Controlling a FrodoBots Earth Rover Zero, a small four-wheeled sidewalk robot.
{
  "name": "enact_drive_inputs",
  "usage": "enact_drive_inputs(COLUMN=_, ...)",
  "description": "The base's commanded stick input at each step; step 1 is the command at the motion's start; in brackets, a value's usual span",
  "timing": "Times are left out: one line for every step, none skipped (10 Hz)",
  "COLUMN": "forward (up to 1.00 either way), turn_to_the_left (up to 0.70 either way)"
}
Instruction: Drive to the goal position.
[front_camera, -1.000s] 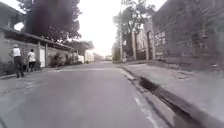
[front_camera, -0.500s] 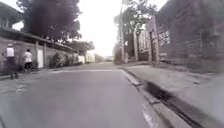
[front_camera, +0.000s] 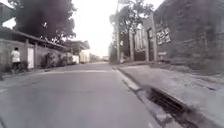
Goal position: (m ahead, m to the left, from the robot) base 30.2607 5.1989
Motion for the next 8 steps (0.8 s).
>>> enact_drive_inputs(forward=1.0, turn_to_the_left=0.0)
enact_drive_inputs(forward=1.0, turn_to_the_left=0.0)
enact_drive_inputs(forward=1.0, turn_to_the_left=0.0)
enact_drive_inputs(forward=1.0, turn_to_the_left=0.0)
enact_drive_inputs(forward=1.0, turn_to_the_left=0.0)
enact_drive_inputs(forward=1.0, turn_to_the_left=0.0)
enact_drive_inputs(forward=1.0, turn_to_the_left=0.0)
enact_drive_inputs(forward=1.0, turn_to_the_left=-0.01)
